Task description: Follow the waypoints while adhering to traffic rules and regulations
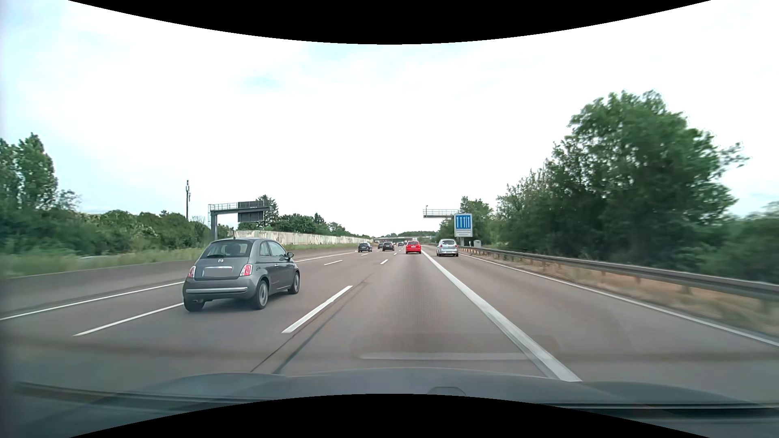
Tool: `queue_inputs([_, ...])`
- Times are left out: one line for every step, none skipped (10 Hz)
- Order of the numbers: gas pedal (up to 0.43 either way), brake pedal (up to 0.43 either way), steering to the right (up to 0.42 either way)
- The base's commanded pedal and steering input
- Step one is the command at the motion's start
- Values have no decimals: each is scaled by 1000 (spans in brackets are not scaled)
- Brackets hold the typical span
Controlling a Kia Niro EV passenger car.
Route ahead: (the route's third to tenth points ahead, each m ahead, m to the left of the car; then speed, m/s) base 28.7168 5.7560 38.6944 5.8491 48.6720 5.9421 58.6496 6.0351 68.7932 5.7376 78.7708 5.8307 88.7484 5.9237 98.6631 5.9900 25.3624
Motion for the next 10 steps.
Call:
queue_inputs([0, 0, -4])
queue_inputs([0, 0, -4])
queue_inputs([0, 0, -4])
queue_inputs([0, 0, -4])
queue_inputs([0, 0, -4])
queue_inputs([0, 0, -4])
queue_inputs([0, 0, -4])
queue_inputs([0, 0, -4])
queue_inputs([0, 0, -4])
queue_inputs([8, 0, -4])
